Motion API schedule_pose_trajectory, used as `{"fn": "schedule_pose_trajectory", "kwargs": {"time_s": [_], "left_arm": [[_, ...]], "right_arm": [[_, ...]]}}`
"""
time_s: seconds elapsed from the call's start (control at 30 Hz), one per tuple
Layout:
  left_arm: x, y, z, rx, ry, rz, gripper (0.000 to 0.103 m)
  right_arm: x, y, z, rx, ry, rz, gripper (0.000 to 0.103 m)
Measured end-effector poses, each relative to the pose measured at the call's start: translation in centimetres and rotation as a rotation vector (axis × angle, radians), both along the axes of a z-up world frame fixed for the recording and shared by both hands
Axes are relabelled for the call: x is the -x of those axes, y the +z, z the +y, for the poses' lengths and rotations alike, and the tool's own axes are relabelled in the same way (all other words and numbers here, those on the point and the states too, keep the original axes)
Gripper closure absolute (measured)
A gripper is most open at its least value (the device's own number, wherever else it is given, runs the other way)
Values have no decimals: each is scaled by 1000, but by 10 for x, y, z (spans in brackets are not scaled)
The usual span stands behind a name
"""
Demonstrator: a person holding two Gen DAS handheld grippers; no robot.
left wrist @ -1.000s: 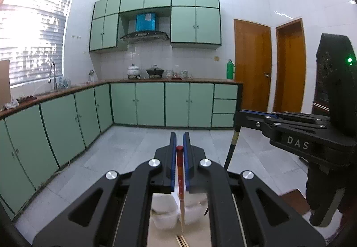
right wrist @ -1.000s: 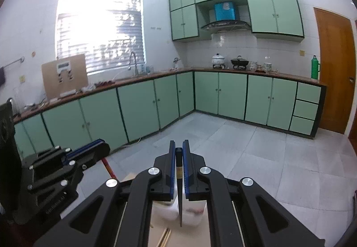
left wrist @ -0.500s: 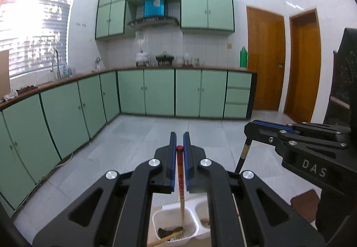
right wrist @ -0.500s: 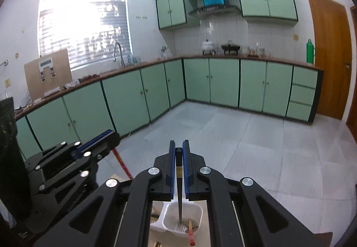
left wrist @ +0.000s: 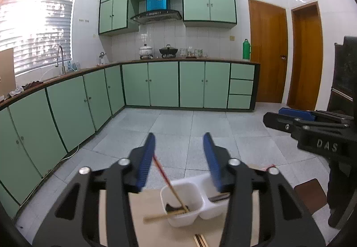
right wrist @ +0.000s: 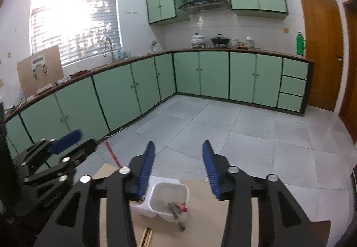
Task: Organize utensils
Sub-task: 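Open both tools and withdraw them from the holder, then move both tools back down to the remaining chopsticks on the mat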
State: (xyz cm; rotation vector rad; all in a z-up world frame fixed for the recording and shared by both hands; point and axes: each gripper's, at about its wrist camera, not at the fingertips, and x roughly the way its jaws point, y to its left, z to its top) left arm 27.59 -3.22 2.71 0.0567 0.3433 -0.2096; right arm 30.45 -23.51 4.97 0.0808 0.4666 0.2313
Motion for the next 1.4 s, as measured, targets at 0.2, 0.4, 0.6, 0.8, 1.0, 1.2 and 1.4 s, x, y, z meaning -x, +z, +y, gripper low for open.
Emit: {"fn": "schedule_pose_trajectory", "kwargs": {"time_s": [0.2,0.4,0.6,0.8,1.0,1.2,1.4], "left_arm": [[54,-9,12,17,6,-28,41],[103,-45,25,34,22,15,33],[138,-92,32,6,37,98,31],[157,-137,45,-15,61,207,30],[174,-176,48,-36,77,294,30],[182,-200,53,-28,99,373,30],[183,-207,58,-19,122,408,28]], "right_arm": [[52,-10,-14,-8,-32,-45,31],[105,-39,-16,1,-50,-58,16],[149,-85,-4,30,-66,-20,9],[175,-133,13,40,-67,60,9],[189,-176,26,22,-68,160,9],[200,-210,37,41,-55,243,10],[205,-227,51,73,-14,333,23]]}}
